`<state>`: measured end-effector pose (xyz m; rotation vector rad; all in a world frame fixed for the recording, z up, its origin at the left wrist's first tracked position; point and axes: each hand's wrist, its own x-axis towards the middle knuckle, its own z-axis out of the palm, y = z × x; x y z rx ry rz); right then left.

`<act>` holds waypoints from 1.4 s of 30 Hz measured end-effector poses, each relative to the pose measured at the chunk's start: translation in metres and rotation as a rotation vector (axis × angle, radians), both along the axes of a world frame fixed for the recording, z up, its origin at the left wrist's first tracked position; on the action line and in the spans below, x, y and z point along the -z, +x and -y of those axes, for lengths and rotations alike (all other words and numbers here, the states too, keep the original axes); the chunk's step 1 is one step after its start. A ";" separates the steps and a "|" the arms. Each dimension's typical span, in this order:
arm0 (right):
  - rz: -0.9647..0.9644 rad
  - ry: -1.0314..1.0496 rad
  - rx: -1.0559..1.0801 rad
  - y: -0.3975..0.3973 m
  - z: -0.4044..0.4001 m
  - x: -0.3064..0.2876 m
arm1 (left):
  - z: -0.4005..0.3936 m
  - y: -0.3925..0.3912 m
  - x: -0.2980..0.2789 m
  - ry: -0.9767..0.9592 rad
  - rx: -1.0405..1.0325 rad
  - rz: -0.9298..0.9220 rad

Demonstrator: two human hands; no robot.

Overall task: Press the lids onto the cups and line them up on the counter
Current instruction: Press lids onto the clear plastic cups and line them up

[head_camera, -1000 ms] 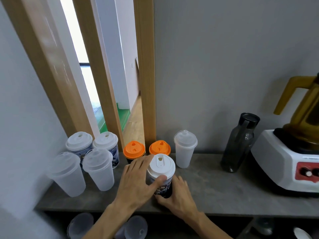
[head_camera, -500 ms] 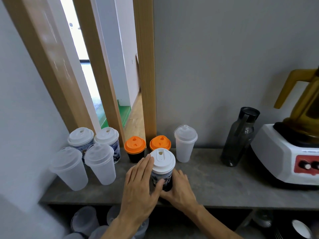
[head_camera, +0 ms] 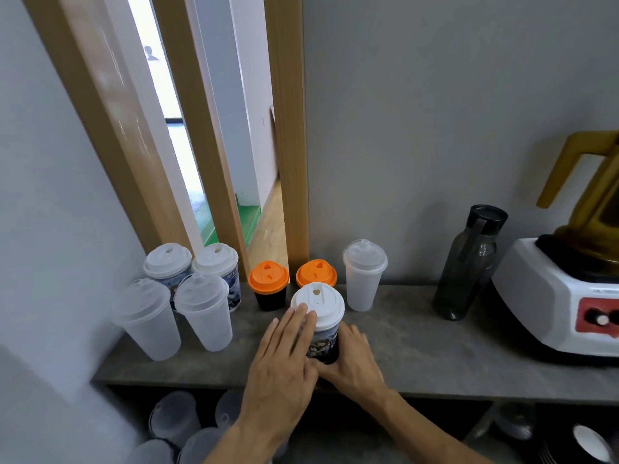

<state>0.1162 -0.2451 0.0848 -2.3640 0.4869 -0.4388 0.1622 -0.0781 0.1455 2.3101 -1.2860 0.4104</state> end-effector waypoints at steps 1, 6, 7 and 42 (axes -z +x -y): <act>-0.005 0.005 -0.002 0.000 -0.001 0.001 | 0.001 -0.002 -0.001 -0.005 -0.004 0.017; -0.007 0.005 -0.010 -0.002 -0.001 -0.005 | 0.015 -0.013 -0.018 0.059 -0.071 0.089; -0.019 -0.002 -0.009 -0.002 -0.001 -0.005 | 0.019 -0.017 -0.019 0.087 -0.091 0.083; -0.054 -0.010 0.011 0.000 0.002 -0.005 | 0.084 0.081 -0.078 0.270 0.228 -0.553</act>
